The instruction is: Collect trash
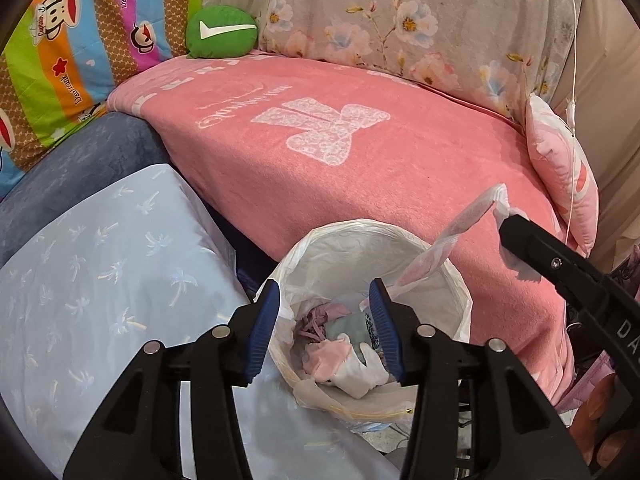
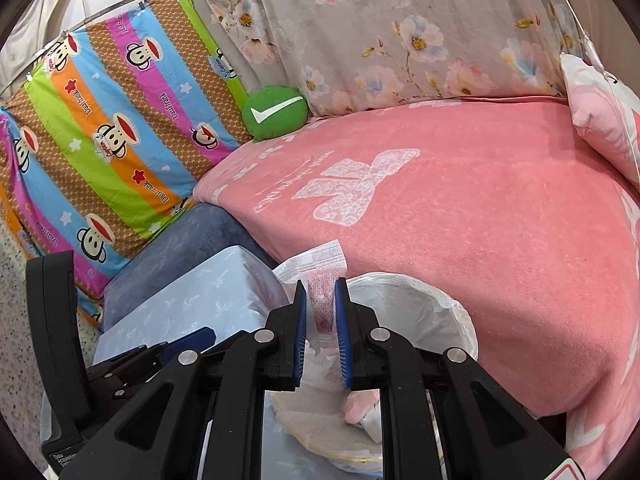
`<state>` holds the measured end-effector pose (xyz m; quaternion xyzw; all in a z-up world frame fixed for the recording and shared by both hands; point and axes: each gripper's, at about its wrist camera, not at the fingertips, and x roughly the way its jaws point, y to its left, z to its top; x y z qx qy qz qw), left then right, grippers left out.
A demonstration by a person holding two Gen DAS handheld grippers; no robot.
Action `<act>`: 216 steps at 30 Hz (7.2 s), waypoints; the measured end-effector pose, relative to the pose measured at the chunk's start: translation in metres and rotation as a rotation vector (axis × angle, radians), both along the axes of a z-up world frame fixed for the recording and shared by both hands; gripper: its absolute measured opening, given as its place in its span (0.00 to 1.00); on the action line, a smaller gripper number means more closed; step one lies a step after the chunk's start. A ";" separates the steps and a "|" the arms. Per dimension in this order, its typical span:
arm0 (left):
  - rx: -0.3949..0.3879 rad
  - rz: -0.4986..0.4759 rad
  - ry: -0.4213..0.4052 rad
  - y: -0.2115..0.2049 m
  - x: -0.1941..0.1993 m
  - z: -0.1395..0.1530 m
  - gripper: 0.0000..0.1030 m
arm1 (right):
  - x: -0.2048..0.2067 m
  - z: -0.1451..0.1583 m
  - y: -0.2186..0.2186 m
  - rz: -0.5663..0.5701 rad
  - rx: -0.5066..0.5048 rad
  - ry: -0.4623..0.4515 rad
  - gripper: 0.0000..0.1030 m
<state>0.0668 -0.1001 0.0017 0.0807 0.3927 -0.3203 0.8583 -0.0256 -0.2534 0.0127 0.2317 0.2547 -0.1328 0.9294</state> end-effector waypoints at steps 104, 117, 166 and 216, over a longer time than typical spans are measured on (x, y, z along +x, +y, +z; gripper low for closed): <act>0.166 0.193 -0.023 0.066 -0.043 -0.035 0.88 | -0.033 -0.050 0.074 0.087 -0.262 0.315 0.95; 0.171 0.217 -0.018 0.066 -0.045 -0.036 0.88 | -0.038 -0.053 0.076 0.075 -0.274 0.333 0.95; 0.186 0.374 0.015 0.074 -0.060 -0.042 0.88 | -0.053 -0.058 0.076 0.035 -0.263 0.329 0.95; 0.208 0.306 0.030 0.054 -0.059 -0.046 0.88 | -0.050 -0.059 0.063 0.025 -0.250 0.330 0.95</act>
